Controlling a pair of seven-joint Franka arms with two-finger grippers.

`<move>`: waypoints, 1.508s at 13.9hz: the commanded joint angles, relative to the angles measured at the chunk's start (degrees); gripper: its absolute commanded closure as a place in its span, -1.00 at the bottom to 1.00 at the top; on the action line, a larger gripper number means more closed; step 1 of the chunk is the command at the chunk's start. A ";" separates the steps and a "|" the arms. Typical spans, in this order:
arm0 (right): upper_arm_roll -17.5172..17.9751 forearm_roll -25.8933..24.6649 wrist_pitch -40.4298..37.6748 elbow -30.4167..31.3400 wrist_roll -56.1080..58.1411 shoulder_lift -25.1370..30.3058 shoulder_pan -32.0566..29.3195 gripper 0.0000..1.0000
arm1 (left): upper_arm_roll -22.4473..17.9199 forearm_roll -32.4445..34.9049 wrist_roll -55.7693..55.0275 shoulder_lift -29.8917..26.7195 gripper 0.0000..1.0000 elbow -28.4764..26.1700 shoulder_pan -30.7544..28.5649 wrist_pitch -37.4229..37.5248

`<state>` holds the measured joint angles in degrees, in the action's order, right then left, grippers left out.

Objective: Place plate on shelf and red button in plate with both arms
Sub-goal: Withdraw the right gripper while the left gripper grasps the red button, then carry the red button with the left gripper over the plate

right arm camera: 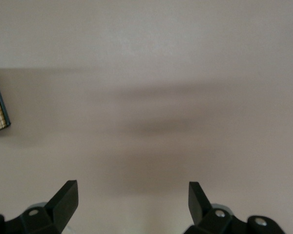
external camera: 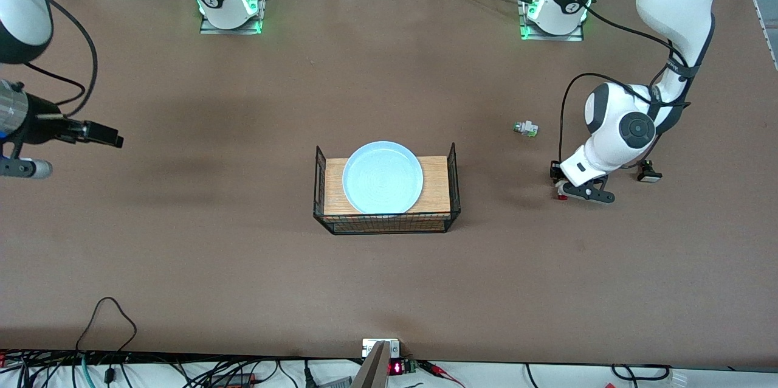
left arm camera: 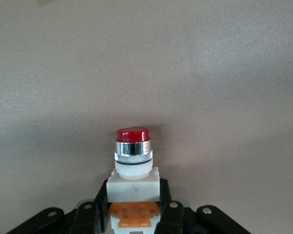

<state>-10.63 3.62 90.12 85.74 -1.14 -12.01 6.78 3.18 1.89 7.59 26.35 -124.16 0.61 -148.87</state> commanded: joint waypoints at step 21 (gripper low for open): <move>1.67 -4.23 3.04 8.21 1.57 11.66 2.19 -1.00 | 17.74 0.19 -31.85 12.93 0.79 52.08 21.80 29.53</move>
<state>-9.06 0.38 93.74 94.35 -0.34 -0.47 8.60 22.10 -2.38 -23.60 35.80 -75.79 20.87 -118.71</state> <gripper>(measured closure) 0.000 0.586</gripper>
